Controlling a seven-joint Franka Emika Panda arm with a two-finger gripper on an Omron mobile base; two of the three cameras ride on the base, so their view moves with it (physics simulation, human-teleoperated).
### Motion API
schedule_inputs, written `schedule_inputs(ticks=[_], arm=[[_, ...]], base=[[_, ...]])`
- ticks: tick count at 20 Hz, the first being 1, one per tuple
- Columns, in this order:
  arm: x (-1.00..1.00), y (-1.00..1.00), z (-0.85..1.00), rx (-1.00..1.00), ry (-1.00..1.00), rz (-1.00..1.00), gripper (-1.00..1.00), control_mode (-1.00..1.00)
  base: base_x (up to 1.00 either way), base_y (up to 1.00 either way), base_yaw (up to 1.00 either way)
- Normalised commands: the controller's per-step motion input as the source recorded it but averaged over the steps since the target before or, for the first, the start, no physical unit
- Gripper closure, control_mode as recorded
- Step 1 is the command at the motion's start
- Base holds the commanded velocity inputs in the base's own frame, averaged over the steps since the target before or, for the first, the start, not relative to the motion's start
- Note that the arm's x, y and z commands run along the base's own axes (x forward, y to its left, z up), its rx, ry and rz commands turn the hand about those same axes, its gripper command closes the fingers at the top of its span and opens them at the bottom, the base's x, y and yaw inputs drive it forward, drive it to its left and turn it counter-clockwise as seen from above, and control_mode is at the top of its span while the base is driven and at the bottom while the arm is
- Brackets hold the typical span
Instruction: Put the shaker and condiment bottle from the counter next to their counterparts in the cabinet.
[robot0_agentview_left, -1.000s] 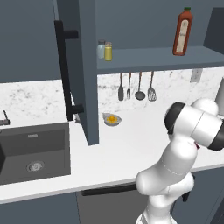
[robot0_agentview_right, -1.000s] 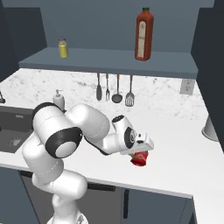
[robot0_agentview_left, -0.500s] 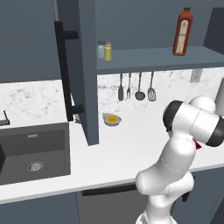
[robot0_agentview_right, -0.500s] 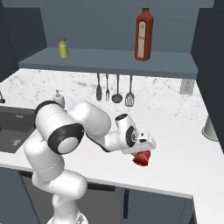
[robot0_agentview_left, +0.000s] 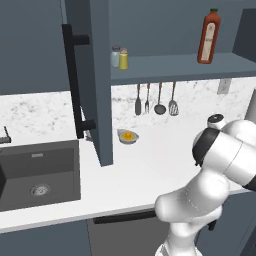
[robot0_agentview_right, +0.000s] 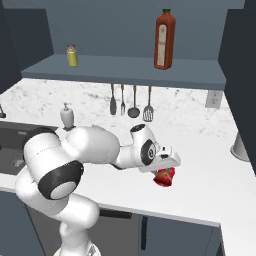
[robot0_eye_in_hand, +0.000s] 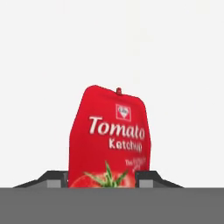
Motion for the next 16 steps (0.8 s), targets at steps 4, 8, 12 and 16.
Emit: schedule_inputs(ticks=[4, 8, 12, 16], arm=[[-0.56, 0.13, 0.93, -0.09, -0.07, 0.0, 1.0, -1.0], [-0.95, 0.24, 1.0, -0.13, -0.23, 0.01, 1.0, -1.0], [-0.98, 0.11, 1.0, -0.09, -0.22, 0.07, 1.0, -1.0], [-0.61, 0.15, 1.0, -0.06, -0.14, 0.08, 1.0, -1.0]], base=[[0.0, 0.0, 0.0], [0.0, 0.0, 0.0], [0.0, 0.0, 0.0], [0.0, 0.0, 0.0]])
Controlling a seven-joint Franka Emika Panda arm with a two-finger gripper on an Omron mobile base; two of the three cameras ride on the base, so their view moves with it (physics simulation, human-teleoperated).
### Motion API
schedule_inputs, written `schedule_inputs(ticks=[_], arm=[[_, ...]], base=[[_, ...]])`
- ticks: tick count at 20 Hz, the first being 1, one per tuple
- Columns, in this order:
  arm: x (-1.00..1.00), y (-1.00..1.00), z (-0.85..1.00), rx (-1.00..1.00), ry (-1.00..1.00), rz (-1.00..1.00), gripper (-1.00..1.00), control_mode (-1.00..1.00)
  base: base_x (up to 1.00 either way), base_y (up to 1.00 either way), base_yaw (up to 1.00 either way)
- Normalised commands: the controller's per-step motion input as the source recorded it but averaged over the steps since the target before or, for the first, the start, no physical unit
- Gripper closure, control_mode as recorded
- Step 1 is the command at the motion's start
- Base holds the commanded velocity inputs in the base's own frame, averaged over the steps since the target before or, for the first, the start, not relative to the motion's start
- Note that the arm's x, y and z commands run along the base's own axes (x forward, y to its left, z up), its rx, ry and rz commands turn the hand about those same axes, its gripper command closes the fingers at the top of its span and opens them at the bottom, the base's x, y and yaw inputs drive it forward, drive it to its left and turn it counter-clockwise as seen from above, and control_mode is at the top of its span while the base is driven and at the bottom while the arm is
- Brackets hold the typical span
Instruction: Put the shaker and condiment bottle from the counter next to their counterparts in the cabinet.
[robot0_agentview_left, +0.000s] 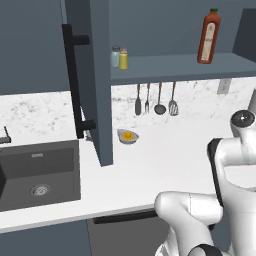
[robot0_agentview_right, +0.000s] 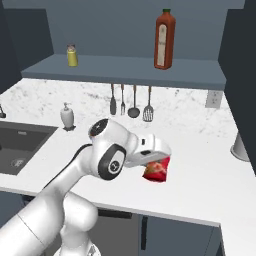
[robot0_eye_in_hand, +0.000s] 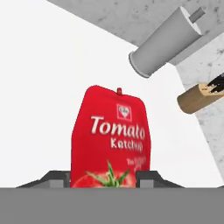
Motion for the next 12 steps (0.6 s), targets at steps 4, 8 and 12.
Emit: schedule_inputs(ticks=[4, 8, 12], arm=[[-0.27, 0.35, 1.0, -0.05, -0.13, 0.06, 1.0, -1.0], [-0.28, 0.58, 1.0, -0.07, -0.18, 0.04, 1.0, -1.0], [-0.16, 0.5, 1.0, -0.04, -0.15, 0.0, 1.0, -1.0]], base=[[0.0, 0.0, 0.0], [0.0, 0.0, 0.0], [0.0, 0.0, 0.0]])
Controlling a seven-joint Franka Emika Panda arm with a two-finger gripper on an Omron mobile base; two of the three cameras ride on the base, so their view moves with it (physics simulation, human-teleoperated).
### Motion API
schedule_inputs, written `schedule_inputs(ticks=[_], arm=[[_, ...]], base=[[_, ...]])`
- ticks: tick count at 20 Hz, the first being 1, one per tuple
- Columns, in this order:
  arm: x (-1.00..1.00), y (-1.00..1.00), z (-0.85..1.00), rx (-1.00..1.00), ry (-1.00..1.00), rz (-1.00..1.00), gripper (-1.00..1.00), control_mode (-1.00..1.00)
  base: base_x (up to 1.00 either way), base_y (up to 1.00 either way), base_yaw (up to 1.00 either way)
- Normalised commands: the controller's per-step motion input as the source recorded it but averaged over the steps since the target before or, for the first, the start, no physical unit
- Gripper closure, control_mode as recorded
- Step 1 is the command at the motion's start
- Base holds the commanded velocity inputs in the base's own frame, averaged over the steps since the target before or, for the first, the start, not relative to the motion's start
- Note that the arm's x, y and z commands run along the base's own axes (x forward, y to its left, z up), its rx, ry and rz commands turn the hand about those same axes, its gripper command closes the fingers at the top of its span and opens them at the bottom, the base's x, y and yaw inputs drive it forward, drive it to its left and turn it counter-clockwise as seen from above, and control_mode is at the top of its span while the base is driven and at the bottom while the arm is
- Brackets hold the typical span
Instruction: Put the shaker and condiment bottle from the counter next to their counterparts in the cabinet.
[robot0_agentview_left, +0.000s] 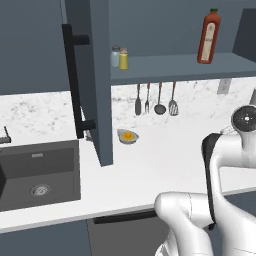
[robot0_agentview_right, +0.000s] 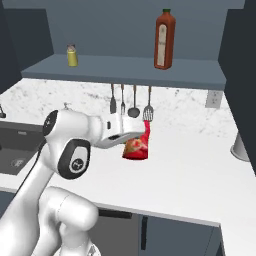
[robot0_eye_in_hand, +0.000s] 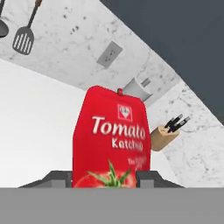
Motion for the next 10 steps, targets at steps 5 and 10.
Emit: schedule_inputs(ticks=[5, 10], arm=[[0.13, 0.1, 0.97, 0.07, -0.13, 0.02, 1.0, -1.0], [0.29, 0.22, 0.99, 0.02, -0.21, 0.0, 1.0, -1.0]], base=[[0.0, 0.0, 0.0], [0.0, 0.0, 0.0]])
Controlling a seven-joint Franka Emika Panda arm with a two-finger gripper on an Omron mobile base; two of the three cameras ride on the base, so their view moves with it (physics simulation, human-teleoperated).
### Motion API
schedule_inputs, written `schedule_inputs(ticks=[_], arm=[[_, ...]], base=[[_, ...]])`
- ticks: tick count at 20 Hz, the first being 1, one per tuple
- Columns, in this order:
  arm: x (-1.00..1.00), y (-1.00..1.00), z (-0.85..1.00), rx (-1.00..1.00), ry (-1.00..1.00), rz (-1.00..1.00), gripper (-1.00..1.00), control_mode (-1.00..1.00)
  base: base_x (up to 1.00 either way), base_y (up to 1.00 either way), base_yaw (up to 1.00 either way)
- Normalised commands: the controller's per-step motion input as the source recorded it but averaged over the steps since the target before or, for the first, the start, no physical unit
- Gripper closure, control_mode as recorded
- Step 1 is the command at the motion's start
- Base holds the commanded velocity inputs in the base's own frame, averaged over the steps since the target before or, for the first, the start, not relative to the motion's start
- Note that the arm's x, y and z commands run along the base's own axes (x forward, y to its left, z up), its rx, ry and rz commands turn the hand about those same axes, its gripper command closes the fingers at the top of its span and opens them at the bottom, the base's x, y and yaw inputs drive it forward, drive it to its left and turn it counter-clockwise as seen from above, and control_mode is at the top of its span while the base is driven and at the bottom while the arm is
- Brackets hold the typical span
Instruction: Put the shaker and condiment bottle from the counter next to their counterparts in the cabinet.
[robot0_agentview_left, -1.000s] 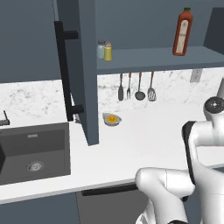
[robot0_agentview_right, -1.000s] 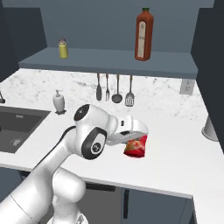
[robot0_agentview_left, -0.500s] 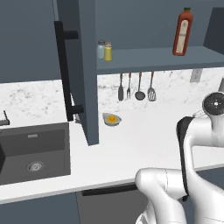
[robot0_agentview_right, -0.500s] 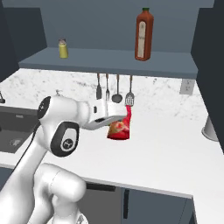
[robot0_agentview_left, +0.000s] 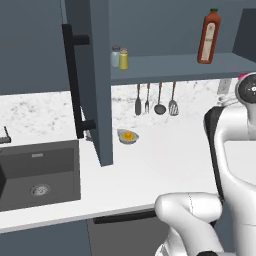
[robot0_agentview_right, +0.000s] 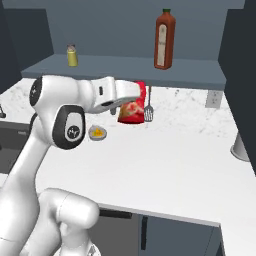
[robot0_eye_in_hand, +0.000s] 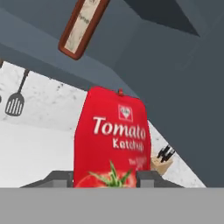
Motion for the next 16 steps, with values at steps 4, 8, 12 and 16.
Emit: schedule_inputs(ticks=[4, 8, 12, 16], arm=[[0.62, 0.33, 0.42, 0.03, -0.26, 0.03, 1.0, -1.0], [0.34, 0.17, 0.22, 0.0, -0.39, 0.03, 1.0, -1.0], [0.49, 0.09, 0.16, 0.0, -0.4, 0.03, 1.0, -1.0], [0.71, 0.01, 0.25, 0.0, -0.1, 0.0, 1.0, -1.0]], base=[[0.0, 0.0, 0.0], [0.0, 0.0, 0.0], [0.0, 0.0, 0.0], [0.0, 0.0, 0.0]])
